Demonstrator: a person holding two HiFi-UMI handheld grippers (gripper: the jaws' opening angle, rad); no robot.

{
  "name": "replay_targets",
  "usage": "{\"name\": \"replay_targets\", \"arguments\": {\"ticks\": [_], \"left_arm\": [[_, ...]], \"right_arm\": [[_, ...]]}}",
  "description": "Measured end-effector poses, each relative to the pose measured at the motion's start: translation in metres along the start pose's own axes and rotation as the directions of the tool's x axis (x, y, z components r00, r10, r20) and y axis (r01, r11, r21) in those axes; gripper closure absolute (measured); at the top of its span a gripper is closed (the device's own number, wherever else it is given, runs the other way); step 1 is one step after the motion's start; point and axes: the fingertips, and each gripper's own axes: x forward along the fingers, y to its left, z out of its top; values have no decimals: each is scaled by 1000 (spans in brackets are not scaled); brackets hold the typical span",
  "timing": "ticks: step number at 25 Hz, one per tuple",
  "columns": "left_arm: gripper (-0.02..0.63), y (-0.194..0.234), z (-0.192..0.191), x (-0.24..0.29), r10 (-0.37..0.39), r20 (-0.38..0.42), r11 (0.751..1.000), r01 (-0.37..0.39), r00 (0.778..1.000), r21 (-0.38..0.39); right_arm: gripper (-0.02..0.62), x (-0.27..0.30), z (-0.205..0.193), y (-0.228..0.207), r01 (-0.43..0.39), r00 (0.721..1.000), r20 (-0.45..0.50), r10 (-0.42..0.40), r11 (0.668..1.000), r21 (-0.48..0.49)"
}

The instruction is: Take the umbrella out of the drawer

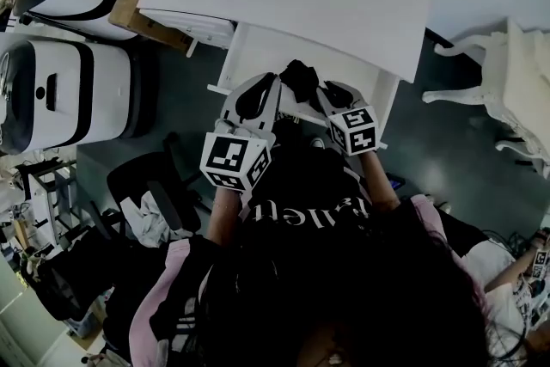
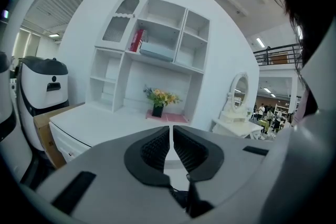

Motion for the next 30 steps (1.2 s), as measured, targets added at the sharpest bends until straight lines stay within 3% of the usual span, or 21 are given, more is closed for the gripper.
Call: {"name": "replay_targets", "arguments": {"ticks": [3,6,10,14,20,30], "left_arm": [[575,21,-1,10,0,-7,1000,0,1000,-15],[575,41,-6,15,2,-21,999,-3,1000,-33],[575,62,-14,22,4,-41,999,-6,999,-49],[575,80,-17,30,9,-59,999,-12,998,-53],[575,106,-16,37,17,-76,998,-22,997,-54],[575,139,-23,40,46,-105,996,-53,993,-71]], "right_arm": [[412,36,-18,-7,-10,996,-88,9,1000,-10],[381,71,-45,-10,-45,977,-211,32,997,-55],[343,108,-84,-13,-99,920,-389,51,990,-104],[324,135,-113,-24,-111,860,-509,22,983,-146],[305,160,-124,-18,-134,795,-606,-27,967,-218],[302,185,-148,-31,-59,736,-660,-148,958,-281]]}}
